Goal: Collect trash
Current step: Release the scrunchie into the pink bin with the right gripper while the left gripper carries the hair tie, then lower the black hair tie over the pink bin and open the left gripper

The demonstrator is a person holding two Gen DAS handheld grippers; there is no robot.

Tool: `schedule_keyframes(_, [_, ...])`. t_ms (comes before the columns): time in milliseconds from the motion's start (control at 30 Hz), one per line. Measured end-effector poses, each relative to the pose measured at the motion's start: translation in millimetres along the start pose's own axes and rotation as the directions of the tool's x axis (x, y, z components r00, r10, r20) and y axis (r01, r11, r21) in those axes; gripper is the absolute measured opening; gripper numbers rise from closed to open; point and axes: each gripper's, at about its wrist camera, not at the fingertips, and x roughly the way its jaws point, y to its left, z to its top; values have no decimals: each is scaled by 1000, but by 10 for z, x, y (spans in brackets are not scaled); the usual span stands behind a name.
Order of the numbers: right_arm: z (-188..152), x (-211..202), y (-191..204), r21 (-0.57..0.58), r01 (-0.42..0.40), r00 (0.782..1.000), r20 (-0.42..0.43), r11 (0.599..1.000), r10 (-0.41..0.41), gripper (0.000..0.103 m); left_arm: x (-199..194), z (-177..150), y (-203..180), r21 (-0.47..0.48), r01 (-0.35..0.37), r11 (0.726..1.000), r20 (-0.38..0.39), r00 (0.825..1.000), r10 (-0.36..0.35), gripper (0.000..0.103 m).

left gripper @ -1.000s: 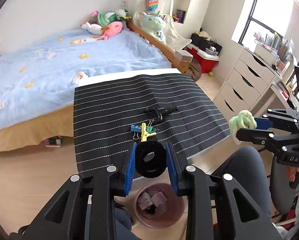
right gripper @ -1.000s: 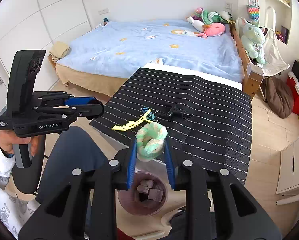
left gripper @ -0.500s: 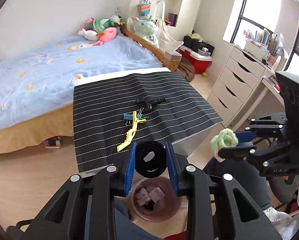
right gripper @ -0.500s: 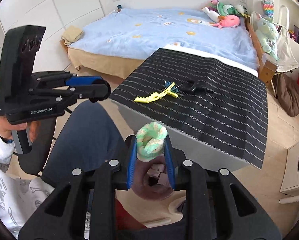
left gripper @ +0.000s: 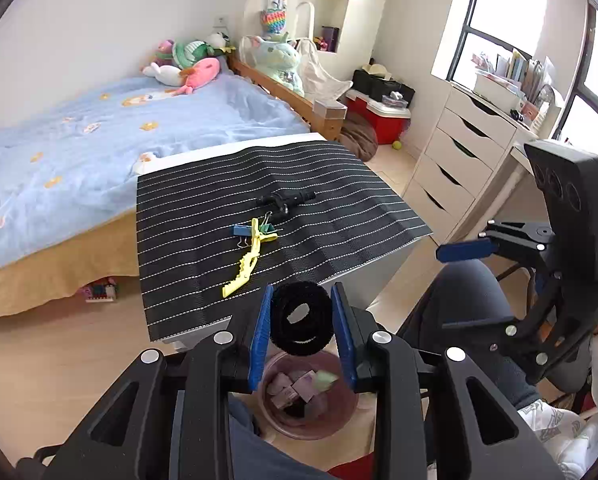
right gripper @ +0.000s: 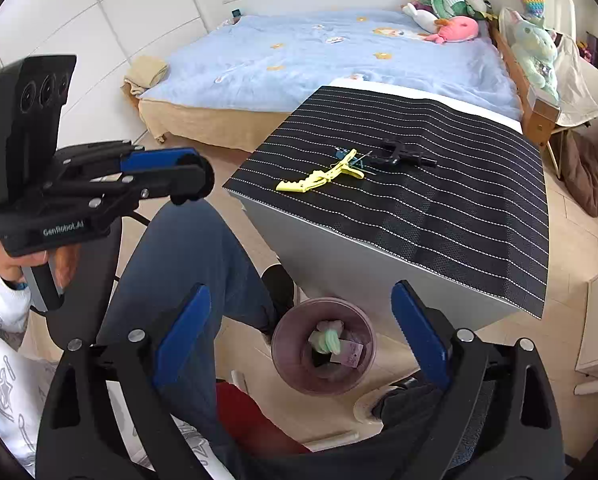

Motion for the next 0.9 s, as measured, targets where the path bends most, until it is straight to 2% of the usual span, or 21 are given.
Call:
schedule_keyframes(267, [43, -168, -117, 59, 52, 996, 64, 997, -56, 97, 13, -14, -72, 35, 31, 999, -9, 999, -31, 29])
schedule_keyframes(467, [44, -227, -171, 75, 92, 992, 75, 993, -98, 97, 50, -52, -167, 68, 44, 997, -28, 999, -43, 29])
schedule_keyframes(900, [31, -326, -275, 107, 110, 988, 98, 988, -121, 97, 98, -90, -332, 123, 86, 989, -62, 995, -79, 32])
